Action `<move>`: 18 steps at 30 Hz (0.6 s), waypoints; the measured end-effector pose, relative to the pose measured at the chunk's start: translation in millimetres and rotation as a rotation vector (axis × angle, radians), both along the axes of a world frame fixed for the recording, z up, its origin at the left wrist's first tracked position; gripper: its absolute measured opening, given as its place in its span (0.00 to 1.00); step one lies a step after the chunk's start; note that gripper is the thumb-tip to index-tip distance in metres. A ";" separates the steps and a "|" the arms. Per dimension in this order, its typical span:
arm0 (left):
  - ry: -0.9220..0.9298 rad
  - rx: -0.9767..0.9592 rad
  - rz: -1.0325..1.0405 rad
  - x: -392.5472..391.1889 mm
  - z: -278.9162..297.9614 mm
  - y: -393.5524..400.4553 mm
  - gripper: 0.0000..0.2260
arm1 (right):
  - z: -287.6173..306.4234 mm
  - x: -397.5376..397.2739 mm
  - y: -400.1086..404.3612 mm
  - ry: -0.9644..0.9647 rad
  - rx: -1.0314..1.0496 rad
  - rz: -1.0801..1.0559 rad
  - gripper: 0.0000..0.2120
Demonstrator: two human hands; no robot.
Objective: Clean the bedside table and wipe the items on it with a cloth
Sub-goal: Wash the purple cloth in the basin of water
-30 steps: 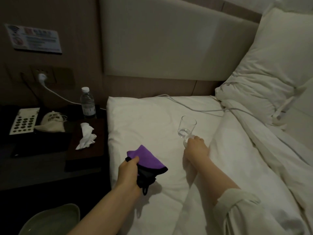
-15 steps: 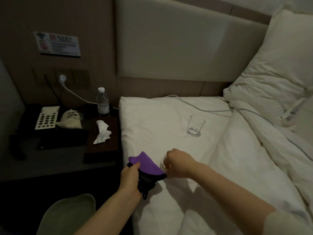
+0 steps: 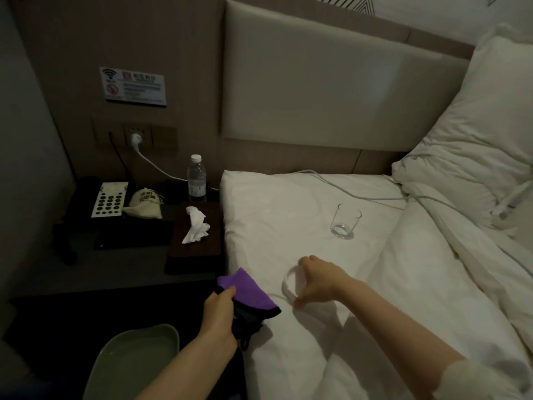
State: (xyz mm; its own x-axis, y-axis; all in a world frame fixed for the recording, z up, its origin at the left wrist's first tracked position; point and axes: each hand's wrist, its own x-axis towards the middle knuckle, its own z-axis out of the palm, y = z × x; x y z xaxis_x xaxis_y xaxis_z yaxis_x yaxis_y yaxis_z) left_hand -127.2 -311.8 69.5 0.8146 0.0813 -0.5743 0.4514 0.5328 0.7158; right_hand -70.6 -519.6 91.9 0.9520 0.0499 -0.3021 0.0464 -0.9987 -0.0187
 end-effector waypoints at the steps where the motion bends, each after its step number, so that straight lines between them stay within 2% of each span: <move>1: -0.001 -0.005 0.006 -1.4 1.0 3.9 0.14 | 3.1 -3.2 3.7 -0.030 0.012 0.006 0.41; 7: -0.019 -0.066 0.001 -9.9 18.8 36.3 0.12 | 51.3 -36.0 70.7 -0.228 0.318 0.156 0.47; 10: -0.004 -0.116 0.007 -21.7 38.0 61.7 0.13 | 67.0 -59.3 112.4 -0.303 0.339 0.314 0.44; 13: -0.101 -0.116 -0.011 -38.1 57.2 93.2 0.16 | 71.1 -78.5 148.1 -0.347 0.341 0.413 0.44; 15: -0.186 -0.046 -0.025 -52.3 67.0 115.4 0.13 | 69.6 -86.5 171.8 -0.388 0.345 0.455 0.45; 18: -0.263 0.188 -0.050 -72.6 72.1 144.2 0.09 | 65.6 -97.3 207.4 -0.427 0.389 0.504 0.46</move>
